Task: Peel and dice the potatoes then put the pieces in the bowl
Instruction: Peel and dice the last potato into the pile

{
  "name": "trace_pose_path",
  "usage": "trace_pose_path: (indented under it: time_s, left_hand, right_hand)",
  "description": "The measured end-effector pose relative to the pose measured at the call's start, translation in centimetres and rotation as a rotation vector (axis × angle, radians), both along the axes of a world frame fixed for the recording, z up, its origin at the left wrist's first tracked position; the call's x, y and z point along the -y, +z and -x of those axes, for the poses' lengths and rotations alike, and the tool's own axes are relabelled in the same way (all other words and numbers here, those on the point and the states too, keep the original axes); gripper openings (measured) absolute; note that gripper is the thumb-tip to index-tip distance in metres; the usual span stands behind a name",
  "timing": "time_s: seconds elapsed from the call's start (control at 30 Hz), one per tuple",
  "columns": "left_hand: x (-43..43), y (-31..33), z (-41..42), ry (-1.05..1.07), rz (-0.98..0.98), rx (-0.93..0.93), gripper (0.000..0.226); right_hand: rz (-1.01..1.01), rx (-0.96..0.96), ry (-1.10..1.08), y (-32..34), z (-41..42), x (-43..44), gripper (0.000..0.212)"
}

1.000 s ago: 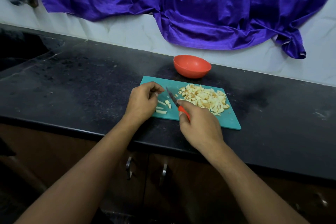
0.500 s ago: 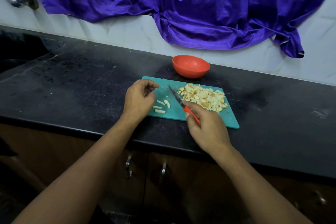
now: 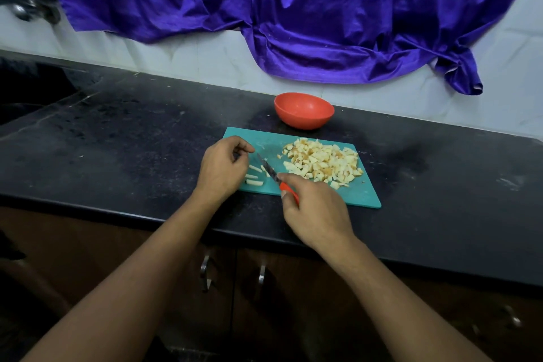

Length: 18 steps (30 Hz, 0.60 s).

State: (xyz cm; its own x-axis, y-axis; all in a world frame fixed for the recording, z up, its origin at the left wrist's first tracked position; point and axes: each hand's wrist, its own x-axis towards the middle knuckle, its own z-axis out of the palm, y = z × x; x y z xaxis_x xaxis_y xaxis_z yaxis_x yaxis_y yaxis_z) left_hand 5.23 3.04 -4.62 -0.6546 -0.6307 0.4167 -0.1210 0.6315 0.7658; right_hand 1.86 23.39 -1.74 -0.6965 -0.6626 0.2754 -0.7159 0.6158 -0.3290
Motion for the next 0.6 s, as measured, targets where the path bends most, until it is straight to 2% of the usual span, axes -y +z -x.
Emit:
trace_pose_path:
  time_s: [0.4,0.6]
  left_hand:
    - [0.0,0.1,-0.1,0.014,-0.042,-0.011,0.023]
    - [0.0,0.2,-0.2,0.011,-0.059,0.008,0.023]
  right_hand:
    - [-0.088,-0.039,0.003,0.0,-0.2,0.4,0.042]
    - [-0.138,-0.049,-0.155,0.9,1.9,-0.7,0.041]
